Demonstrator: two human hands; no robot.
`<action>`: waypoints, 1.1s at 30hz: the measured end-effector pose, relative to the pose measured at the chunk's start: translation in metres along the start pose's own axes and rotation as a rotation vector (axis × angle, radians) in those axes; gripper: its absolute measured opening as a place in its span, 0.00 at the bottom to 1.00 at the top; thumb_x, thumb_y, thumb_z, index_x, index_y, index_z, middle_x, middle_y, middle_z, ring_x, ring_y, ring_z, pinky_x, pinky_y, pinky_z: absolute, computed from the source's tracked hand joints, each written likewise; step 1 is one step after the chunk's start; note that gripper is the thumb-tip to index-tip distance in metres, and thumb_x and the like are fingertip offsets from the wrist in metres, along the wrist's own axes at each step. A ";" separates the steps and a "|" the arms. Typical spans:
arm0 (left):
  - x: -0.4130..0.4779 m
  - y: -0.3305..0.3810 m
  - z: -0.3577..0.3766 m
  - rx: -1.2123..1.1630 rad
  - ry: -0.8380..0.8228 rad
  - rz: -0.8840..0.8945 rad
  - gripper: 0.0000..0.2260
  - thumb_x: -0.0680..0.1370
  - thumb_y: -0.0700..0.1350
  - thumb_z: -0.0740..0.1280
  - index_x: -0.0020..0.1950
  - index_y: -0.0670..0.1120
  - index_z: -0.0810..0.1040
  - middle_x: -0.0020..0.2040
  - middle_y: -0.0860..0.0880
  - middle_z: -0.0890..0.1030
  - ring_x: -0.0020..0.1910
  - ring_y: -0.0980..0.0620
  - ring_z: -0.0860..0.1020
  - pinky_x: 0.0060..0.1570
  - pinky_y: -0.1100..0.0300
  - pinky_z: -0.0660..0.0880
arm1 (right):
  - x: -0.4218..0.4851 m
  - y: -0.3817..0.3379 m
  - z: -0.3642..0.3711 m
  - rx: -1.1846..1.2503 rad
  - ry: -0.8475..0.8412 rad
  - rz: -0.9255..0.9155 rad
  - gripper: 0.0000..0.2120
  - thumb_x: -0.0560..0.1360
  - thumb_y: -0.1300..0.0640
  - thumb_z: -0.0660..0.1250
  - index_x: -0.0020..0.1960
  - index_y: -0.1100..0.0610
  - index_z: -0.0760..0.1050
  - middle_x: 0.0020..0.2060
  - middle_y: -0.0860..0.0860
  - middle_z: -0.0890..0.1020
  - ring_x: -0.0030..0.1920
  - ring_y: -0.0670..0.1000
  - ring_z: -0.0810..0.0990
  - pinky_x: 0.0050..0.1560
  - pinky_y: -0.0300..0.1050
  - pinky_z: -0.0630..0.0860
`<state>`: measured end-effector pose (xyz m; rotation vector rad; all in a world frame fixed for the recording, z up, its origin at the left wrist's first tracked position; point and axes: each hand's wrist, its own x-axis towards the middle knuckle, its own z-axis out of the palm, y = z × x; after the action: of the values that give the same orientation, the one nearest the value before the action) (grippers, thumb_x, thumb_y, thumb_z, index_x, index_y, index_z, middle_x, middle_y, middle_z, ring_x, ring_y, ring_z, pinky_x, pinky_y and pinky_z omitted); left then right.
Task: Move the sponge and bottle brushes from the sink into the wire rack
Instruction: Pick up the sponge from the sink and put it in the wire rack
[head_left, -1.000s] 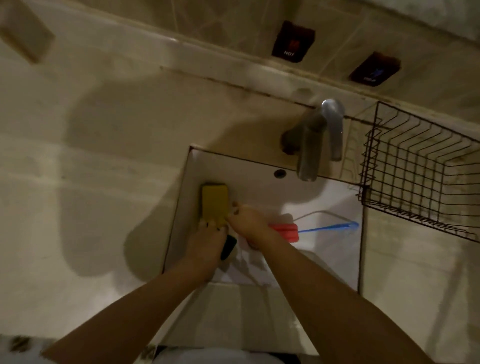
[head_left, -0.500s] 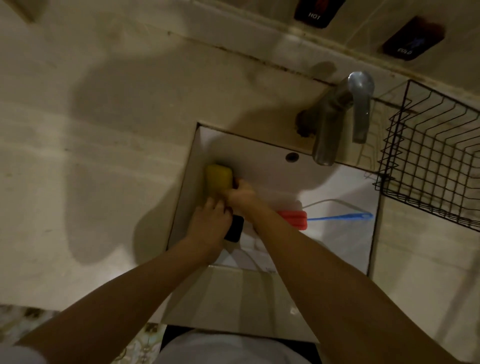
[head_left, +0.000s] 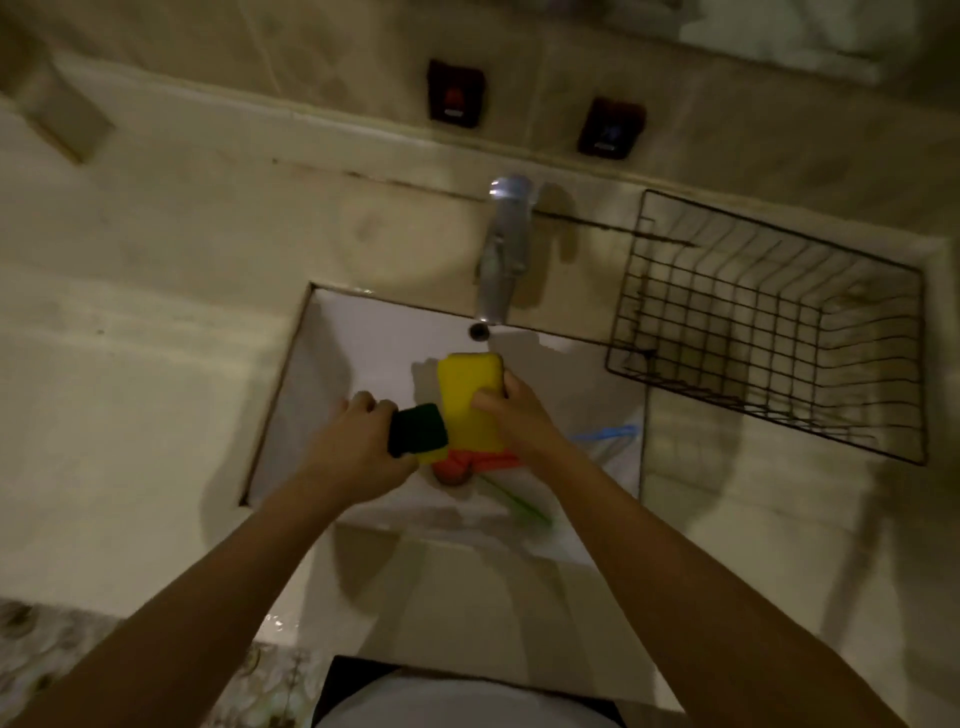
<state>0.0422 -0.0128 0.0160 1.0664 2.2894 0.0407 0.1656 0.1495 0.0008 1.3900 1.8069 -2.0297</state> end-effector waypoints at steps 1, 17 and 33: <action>-0.002 0.014 -0.003 -0.019 0.020 0.014 0.25 0.65 0.62 0.64 0.55 0.48 0.76 0.48 0.46 0.74 0.48 0.45 0.74 0.44 0.51 0.76 | -0.013 0.000 -0.014 0.030 -0.008 -0.027 0.18 0.76 0.63 0.62 0.64 0.53 0.70 0.55 0.55 0.78 0.52 0.56 0.78 0.49 0.50 0.78; 0.034 0.198 -0.057 0.045 0.201 0.306 0.26 0.70 0.58 0.67 0.64 0.47 0.74 0.57 0.45 0.74 0.58 0.45 0.69 0.52 0.51 0.75 | -0.102 -0.026 -0.227 0.494 0.204 -0.156 0.21 0.71 0.58 0.67 0.62 0.45 0.72 0.55 0.54 0.79 0.52 0.60 0.80 0.45 0.56 0.81; 0.099 0.295 -0.062 0.087 0.246 0.522 0.29 0.71 0.53 0.69 0.70 0.46 0.67 0.66 0.41 0.71 0.64 0.41 0.68 0.60 0.50 0.70 | -0.088 -0.011 -0.300 0.521 0.526 -0.079 0.12 0.72 0.37 0.63 0.55 0.36 0.72 0.57 0.50 0.79 0.54 0.55 0.80 0.43 0.49 0.78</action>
<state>0.1624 0.2703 0.0959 1.7640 2.1693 0.2974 0.3762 0.3587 0.1013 2.1992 1.5503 -2.4674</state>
